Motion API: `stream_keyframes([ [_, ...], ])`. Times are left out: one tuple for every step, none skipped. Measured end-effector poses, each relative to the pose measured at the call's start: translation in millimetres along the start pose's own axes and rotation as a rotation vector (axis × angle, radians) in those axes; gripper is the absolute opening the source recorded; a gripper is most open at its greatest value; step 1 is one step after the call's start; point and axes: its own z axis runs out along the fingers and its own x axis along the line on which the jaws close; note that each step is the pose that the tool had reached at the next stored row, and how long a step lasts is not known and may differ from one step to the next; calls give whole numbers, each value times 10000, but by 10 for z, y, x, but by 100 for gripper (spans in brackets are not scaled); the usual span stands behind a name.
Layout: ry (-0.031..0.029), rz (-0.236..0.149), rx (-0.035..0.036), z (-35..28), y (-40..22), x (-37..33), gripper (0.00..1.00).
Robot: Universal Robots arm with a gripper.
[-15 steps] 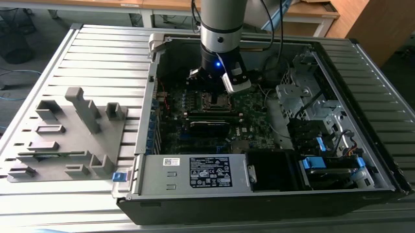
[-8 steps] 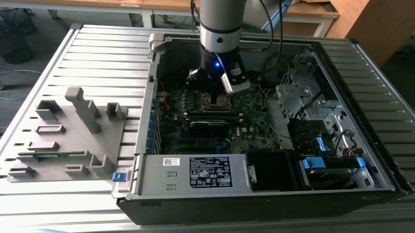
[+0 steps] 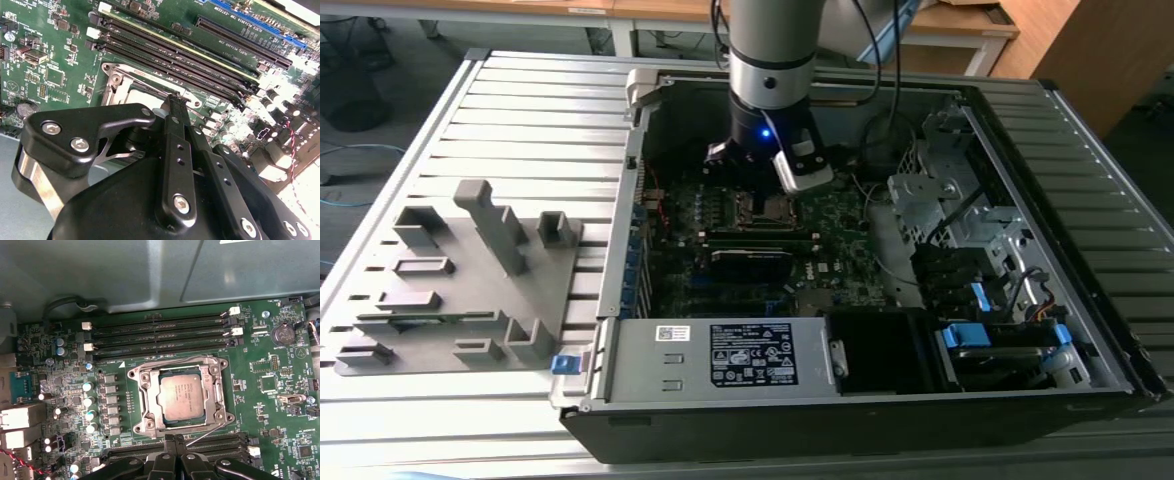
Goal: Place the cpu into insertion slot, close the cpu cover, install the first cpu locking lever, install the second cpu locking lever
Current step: 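Install the second cpu locking lever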
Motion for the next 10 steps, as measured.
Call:
stream_keyframes([
  [-1, 1, 0, 1, -1, 7, 11],
  [-2, 0, 1, 2, -2, 14, 11],
  [-3, 0, -1, 3, -3, 22, 11],
  [-3, 0, 0, 3, -4, 29, 11],
  [-3, 0, 1, 3, -5, 36, 11],
  [-3, 0, 1, 3, -7, 41, 11],
  [-2, 0, 1, 2, -10, 43, 11],
  [-3, -1, 0, 2, -14, 44, 11],
  [-2, 0, 0, 2, -19, 44, 11],
  [-3, 0, 0, 2, -26, 44, 11],
])
